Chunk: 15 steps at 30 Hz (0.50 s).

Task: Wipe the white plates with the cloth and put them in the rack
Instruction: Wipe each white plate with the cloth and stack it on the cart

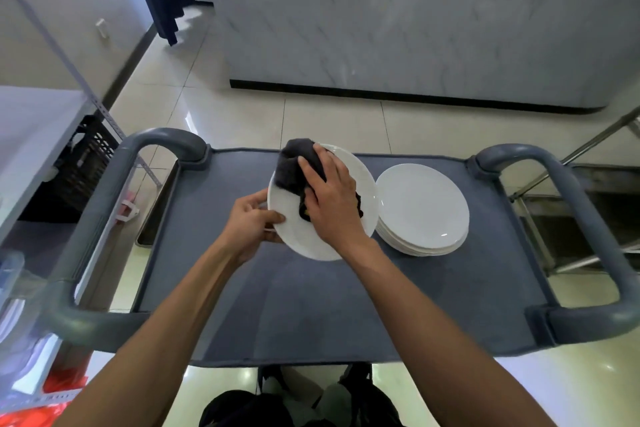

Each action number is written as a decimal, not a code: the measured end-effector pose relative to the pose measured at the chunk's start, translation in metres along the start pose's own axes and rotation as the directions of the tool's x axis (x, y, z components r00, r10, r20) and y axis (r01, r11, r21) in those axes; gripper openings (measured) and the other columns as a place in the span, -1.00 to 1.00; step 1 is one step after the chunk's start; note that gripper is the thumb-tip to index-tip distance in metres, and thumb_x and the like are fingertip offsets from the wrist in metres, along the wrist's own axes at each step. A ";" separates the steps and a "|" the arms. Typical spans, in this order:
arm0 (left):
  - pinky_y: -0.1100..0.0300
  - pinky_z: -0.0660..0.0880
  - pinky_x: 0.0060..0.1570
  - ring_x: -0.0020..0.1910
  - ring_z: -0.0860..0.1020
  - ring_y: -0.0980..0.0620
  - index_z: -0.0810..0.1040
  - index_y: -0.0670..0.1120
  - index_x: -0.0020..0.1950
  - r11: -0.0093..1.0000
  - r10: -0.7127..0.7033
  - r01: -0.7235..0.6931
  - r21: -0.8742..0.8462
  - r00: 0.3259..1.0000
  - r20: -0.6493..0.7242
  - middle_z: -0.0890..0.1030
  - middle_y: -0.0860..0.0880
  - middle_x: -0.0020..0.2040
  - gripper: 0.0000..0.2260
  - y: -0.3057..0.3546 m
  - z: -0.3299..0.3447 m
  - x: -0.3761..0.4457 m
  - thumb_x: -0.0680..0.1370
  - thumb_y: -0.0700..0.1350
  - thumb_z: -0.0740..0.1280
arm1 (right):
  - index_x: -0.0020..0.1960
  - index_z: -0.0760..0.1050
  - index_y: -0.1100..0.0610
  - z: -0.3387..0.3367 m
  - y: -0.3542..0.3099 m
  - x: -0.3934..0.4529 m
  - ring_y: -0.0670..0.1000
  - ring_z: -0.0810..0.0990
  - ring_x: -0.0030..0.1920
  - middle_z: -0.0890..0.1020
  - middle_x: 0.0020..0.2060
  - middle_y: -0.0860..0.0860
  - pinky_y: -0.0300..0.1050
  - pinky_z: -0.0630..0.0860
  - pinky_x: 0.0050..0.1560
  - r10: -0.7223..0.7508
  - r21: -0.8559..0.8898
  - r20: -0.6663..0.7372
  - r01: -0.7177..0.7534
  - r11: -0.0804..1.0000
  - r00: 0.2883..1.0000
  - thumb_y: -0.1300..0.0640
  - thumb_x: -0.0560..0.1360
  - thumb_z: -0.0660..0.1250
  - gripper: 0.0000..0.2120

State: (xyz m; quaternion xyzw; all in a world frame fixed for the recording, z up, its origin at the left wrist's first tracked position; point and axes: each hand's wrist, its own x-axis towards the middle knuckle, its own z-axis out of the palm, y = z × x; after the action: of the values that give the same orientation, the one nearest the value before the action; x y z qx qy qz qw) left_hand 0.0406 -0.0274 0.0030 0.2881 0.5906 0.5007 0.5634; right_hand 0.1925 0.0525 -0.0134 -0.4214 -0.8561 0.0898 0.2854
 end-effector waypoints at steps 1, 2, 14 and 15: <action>-0.32 0.61 -0.06 0.00 0.65 -0.36 0.61 -0.16 0.27 1.000 0.020 -0.020 -0.011 1.000 -0.002 0.69 -0.26 0.08 -0.57 0.005 0.006 0.000 0.48 -0.48 0.27 | 0.50 0.40 0.09 -0.009 0.001 0.008 0.23 0.26 0.51 0.26 0.56 0.13 0.25 0.33 0.40 0.023 -0.006 -0.029 -0.023 1.000 0.999 0.21 0.56 0.26 -0.50; -0.29 0.63 -0.08 -0.02 0.66 -0.34 0.61 -0.15 0.27 0.999 0.037 -0.037 -0.021 0.999 -0.004 0.69 -0.25 0.08 -0.58 0.010 0.013 0.001 0.48 -0.47 0.28 | 0.51 0.39 0.09 -0.017 0.002 0.014 0.22 0.25 0.51 0.26 0.56 0.13 0.24 0.32 0.42 0.048 -0.010 -0.053 -0.049 0.999 0.997 0.21 0.57 0.25 -0.51; -0.05 0.64 -0.29 -0.23 0.58 -0.19 0.65 -0.17 0.12 0.983 0.122 -0.129 -0.131 0.991 -0.060 0.66 -0.19 -0.12 -0.63 0.052 0.091 0.007 0.45 -0.49 0.26 | 0.55 0.32 0.04 -0.108 0.059 0.046 0.20 0.20 0.53 0.21 0.57 0.13 0.21 0.27 0.45 0.124 -0.042 -0.176 -0.134 0.990 0.977 0.17 0.64 0.23 -0.52; -0.06 0.64 -0.28 -0.24 0.59 -0.18 0.65 -0.15 0.11 0.981 0.127 -0.136 -0.139 0.989 -0.070 0.66 -0.19 -0.12 -0.63 0.054 0.097 0.008 0.45 -0.48 0.27 | 0.55 0.32 0.04 -0.114 0.064 0.047 0.21 0.20 0.53 0.21 0.58 0.13 0.22 0.27 0.44 0.137 -0.043 -0.176 -0.146 0.988 0.975 0.19 0.63 0.24 -0.51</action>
State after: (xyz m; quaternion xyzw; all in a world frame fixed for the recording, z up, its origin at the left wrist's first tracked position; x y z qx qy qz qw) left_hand 0.1196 0.0236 0.0627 0.2700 0.5494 0.5866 0.5303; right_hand 0.2770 0.1198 0.0742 -0.4952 -0.7981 0.0493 0.3397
